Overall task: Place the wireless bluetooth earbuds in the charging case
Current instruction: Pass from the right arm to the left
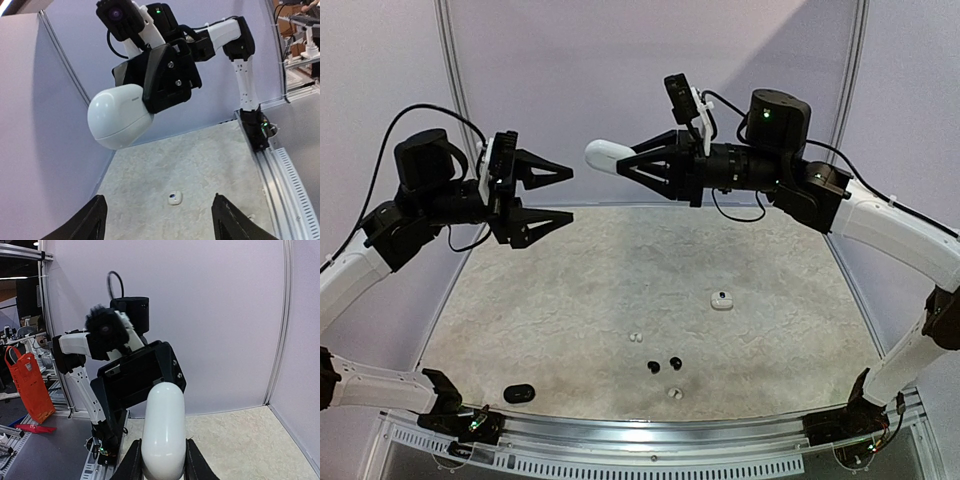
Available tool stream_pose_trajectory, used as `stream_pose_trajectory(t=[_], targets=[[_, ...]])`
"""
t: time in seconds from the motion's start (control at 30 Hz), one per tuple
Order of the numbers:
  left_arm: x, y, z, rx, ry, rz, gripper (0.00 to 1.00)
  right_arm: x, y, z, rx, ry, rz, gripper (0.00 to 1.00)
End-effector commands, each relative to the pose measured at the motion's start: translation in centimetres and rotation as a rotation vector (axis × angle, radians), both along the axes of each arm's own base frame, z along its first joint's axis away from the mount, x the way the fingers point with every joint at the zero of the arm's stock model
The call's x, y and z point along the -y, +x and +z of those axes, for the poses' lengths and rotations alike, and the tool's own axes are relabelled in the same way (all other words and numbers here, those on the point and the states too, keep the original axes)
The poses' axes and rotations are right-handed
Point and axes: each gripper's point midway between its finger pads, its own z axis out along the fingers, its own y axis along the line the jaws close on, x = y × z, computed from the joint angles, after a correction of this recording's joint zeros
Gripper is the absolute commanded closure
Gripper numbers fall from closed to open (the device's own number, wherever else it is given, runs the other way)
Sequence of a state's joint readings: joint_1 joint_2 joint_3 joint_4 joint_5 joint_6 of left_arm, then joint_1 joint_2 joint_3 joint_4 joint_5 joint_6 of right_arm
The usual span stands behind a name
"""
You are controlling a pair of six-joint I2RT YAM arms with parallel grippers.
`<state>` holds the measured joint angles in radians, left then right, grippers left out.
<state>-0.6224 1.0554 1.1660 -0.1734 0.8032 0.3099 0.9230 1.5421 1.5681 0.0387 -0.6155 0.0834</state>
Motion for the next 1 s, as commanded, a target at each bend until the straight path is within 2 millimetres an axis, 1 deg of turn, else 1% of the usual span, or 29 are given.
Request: stream_pose_trajectory(t=[0.0,0.03,0.1,0.17,0.23,0.27,0.3,0.33,0.4,0.5,0.63,0.77,0.87,0.97], targets=[[-1.1,1.3,0.2,0.519,0.09,0.183,0.26,-0.9,0.5,-0.5,-0.08,-0.04,-0.007,1.0],[-1.4,1.9,0.4,0.636,0.096,0.23,0.25,-0.9,0.7,-0.6,-0.09,-0.042,-0.014,1.0],[-2.0,2.9,1.4,0.898,0.094,0.338,0.25,-0.9,1.1,-0.6,-0.116,-0.044,-0.038,1.0],[-2.4,3.7,2.1,1.176,0.096,0.444,0.22,-0.9,1.7,-0.9,-0.16,-0.065,-0.072,1.0],[-2.1,4.0,1.8,1.428,0.132,0.491,0.19,-1.2,2.6,-1.1,-0.215,-0.085,-0.11,1.0],[-1.9,4.1,1.8,1.536,0.145,0.507,0.17,-1.2,2.9,-0.9,-0.24,-0.09,-0.121,1.0],[-1.6,4.1,1.9,1.627,0.151,0.518,0.16,-1.6,3.0,-1.2,-0.291,-0.101,-0.121,1.0],[-1.4,4.1,2.1,1.708,0.153,0.531,0.15,-1.8,3.0,-0.8,-0.318,-0.101,-0.11,1.0],[-0.9,4.2,2.2,1.823,0.171,0.536,0.14,-2.6,3.0,-1.6,-0.406,-0.117,-0.084,1.0],[-0.5,4.1,1.8,1.896,0.202,0.508,0.14,-3.1,3.3,-2.7,-0.481,-0.135,-0.082,1.0],[-0.5,4.4,1.9,1.894,0.211,0.524,0.15,-3.3,3.7,-3.7,-0.523,-0.154,-0.102,1.0],[-0.4,4.7,1.8,1.893,0.237,0.519,0.15,-3.5,3.5,-3.6,-0.538,-0.143,-0.084,1.0],[-0.1,4.9,1.0,1.907,0.261,0.481,0.19,-3.9,3.4,-3.3,-0.556,-0.118,-0.054,1.0],[0.1,5.3,0.4,1.899,0.294,0.466,0.23,-4.4,3.3,-3.6,-0.579,-0.115,-0.029,1.0]])
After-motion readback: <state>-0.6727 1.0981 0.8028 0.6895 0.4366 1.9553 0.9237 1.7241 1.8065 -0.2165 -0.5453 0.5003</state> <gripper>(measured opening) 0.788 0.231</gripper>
